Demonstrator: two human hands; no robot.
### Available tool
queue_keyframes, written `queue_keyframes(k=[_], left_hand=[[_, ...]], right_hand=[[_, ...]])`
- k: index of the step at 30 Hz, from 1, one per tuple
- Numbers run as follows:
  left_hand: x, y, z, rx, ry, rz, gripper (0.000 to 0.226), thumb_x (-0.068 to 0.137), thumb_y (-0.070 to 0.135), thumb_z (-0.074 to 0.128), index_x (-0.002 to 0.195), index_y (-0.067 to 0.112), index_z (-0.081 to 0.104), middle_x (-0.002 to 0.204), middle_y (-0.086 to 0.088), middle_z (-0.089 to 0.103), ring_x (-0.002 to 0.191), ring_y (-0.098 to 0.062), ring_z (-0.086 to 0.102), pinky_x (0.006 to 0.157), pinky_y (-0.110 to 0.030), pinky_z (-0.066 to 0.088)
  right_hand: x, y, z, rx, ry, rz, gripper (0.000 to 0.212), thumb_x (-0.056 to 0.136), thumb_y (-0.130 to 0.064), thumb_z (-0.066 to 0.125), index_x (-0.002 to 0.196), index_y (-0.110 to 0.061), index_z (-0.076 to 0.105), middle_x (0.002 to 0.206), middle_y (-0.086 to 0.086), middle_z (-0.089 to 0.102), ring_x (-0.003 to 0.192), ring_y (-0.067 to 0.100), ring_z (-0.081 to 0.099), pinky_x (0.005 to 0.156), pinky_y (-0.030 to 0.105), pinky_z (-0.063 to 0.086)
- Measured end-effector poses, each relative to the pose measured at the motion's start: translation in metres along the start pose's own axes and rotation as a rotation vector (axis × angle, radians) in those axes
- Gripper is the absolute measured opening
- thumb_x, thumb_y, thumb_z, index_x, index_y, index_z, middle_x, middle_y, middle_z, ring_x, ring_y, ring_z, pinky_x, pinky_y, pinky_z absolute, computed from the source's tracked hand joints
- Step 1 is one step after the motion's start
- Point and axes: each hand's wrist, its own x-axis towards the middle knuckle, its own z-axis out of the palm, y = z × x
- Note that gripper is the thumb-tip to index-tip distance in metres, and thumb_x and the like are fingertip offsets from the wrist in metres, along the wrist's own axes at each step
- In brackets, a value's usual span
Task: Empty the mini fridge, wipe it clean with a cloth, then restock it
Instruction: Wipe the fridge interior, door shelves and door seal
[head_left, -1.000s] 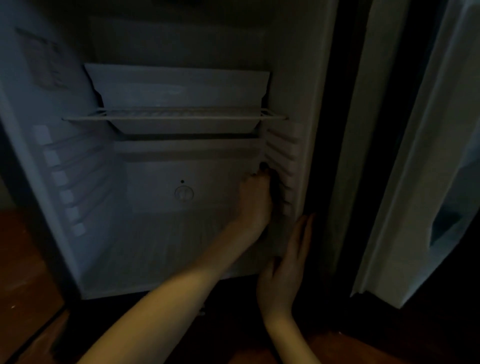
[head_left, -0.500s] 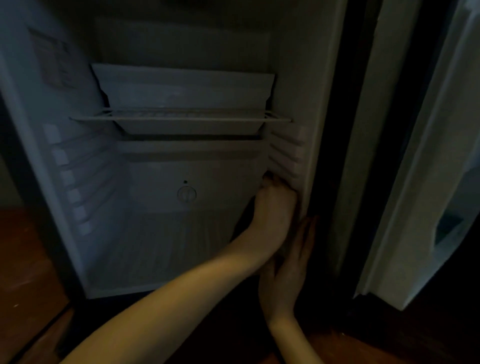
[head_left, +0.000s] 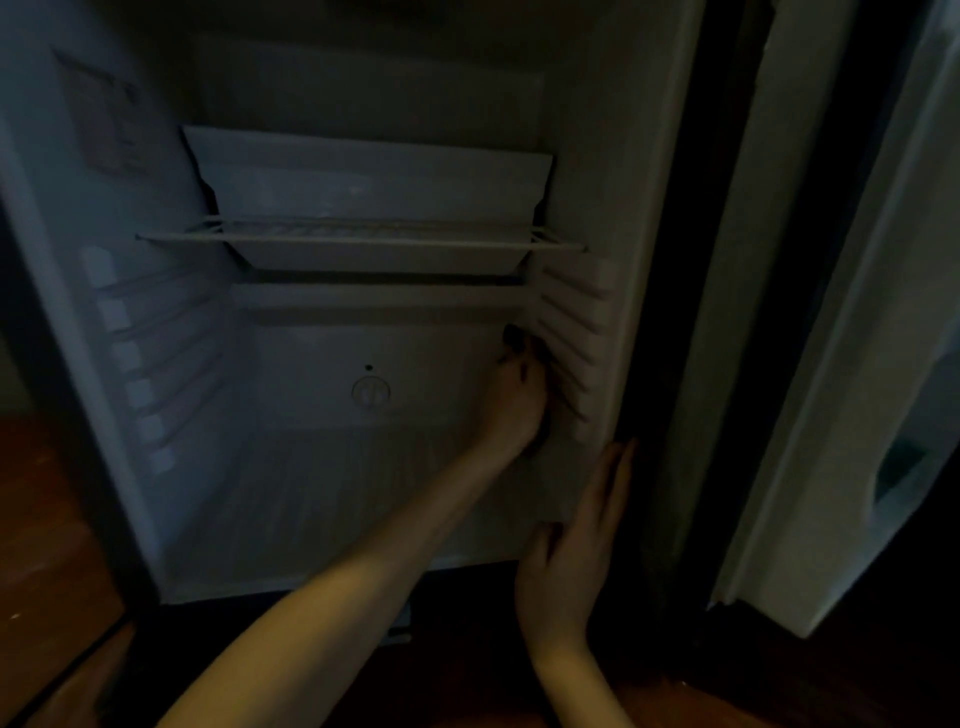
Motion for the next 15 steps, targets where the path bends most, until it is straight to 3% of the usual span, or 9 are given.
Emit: queue_keyframes(k=[2, 4, 7, 10, 12, 15], left_hand=[[-0.003, 0.007, 0.0, -0.393, 0.107, -0.197, 0.025, 0.101, 0.022, 0.048, 0.087, 0.01, 0.065, 0.089, -0.009, 0.063, 0.088, -0.016, 0.056, 0.068, -0.026, 0.043], [0.002, 0.004, 0.003, -0.566, 0.177, -0.305, 0.017, 0.096, 0.019, 0.057, 0.093, 0.008, 0.07, 0.091, -0.006, 0.065, 0.089, -0.017, 0.059, 0.066, -0.02, 0.048], [0.006, 0.003, 0.007, -0.645, 0.264, -0.301, 0.021, 0.089, 0.006, 0.065, 0.108, -0.003, 0.068, 0.089, -0.005, 0.066, 0.076, -0.015, 0.062, 0.06, -0.014, 0.051], [0.013, 0.006, 0.011, -0.751, 0.266, -0.347, 0.008, 0.085, -0.002, 0.066, 0.092, 0.0, 0.07, 0.074, -0.001, 0.064, 0.066, -0.011, 0.06, 0.061, -0.019, 0.052], [0.016, 0.007, 0.015, -0.793, 0.283, -0.385, 0.014, 0.085, -0.002, 0.066, 0.079, 0.01, 0.068, 0.074, -0.003, 0.065, 0.067, -0.015, 0.062, 0.06, -0.019, 0.053], [0.023, 0.006, 0.02, -0.804, 0.358, -0.432, 0.009, 0.084, 0.005, 0.07, 0.093, 0.008, 0.071, 0.087, -0.01, 0.07, 0.079, -0.022, 0.065, 0.072, -0.029, 0.052]], right_hand=[[0.0, 0.0, 0.0, -0.006, -0.003, -0.001, 0.09, 0.064, 0.011, 0.04, 0.151, -0.002, 0.021, 0.16, 0.007, 0.009, 0.145, -0.004, 0.002, 0.109, 0.003, 0.01], [0.0, 0.0, -0.001, -0.006, -0.001, 0.005, 0.091, 0.064, 0.011, 0.041, 0.151, -0.003, 0.021, 0.16, 0.007, 0.01, 0.145, -0.004, 0.001, 0.11, 0.004, 0.009], [0.0, 0.0, -0.001, 0.003, 0.005, -0.001, 0.09, 0.062, 0.012, 0.042, 0.15, 0.0, 0.024, 0.159, 0.011, 0.012, 0.144, -0.007, 0.001, 0.11, 0.004, 0.008], [0.001, 0.0, 0.0, 0.006, 0.004, -0.007, 0.091, 0.062, 0.012, 0.043, 0.15, 0.001, 0.024, 0.159, 0.012, 0.013, 0.145, -0.006, 0.002, 0.11, 0.003, 0.008], [0.0, 0.001, 0.0, 0.013, 0.0, -0.01, 0.091, 0.062, 0.012, 0.043, 0.15, 0.0, 0.023, 0.16, 0.01, 0.012, 0.146, -0.003, 0.003, 0.111, 0.005, 0.009], [0.0, 0.003, 0.0, 0.009, -0.003, -0.012, 0.09, 0.062, 0.011, 0.044, 0.15, 0.001, 0.024, 0.159, 0.011, 0.013, 0.145, -0.006, 0.003, 0.109, 0.002, 0.01]])
